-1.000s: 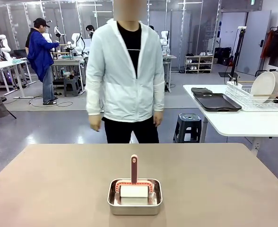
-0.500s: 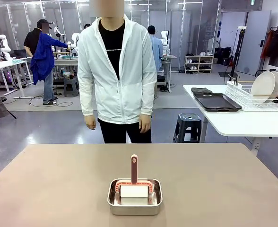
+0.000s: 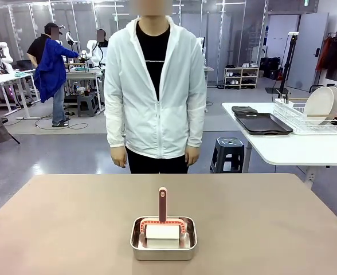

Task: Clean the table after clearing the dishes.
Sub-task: Place the Lint Roller back on top of the Airtight Container.

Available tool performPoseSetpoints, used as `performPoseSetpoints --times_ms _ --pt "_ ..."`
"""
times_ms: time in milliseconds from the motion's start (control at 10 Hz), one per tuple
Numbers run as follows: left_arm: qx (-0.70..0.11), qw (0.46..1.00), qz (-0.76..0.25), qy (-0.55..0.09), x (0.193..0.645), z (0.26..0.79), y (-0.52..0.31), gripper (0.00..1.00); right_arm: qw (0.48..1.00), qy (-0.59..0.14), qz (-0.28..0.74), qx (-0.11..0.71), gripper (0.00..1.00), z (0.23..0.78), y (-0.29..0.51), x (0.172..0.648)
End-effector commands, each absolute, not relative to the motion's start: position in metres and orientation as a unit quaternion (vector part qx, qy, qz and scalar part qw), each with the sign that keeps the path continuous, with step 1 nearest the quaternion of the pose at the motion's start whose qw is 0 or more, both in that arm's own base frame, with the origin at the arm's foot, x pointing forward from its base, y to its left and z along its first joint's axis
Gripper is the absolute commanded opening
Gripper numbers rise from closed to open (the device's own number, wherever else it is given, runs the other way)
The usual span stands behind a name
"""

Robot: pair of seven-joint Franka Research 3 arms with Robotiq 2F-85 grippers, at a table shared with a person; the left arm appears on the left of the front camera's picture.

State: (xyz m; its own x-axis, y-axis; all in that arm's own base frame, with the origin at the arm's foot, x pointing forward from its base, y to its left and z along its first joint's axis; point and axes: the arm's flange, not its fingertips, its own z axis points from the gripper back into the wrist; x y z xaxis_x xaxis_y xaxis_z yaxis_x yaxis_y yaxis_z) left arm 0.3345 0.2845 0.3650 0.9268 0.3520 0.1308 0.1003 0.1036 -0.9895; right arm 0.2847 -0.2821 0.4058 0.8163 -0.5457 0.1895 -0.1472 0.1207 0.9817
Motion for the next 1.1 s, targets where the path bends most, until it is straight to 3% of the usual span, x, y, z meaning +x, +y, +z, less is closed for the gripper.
performPoseSetpoints --times_ms 0,1000 --pt "-0.661 0.726 0.086 -0.168 0.3285 0.3676 0.2844 1.00 0.701 -0.267 -0.135 0.647 1.00 0.4086 -0.2830 0.2843" --pt "-0.661 0.726 0.086 -0.168 0.3285 0.3676 0.2844 1.00 0.701 -0.267 -0.135 0.647 1.00 0.4086 -0.2830 0.2843"
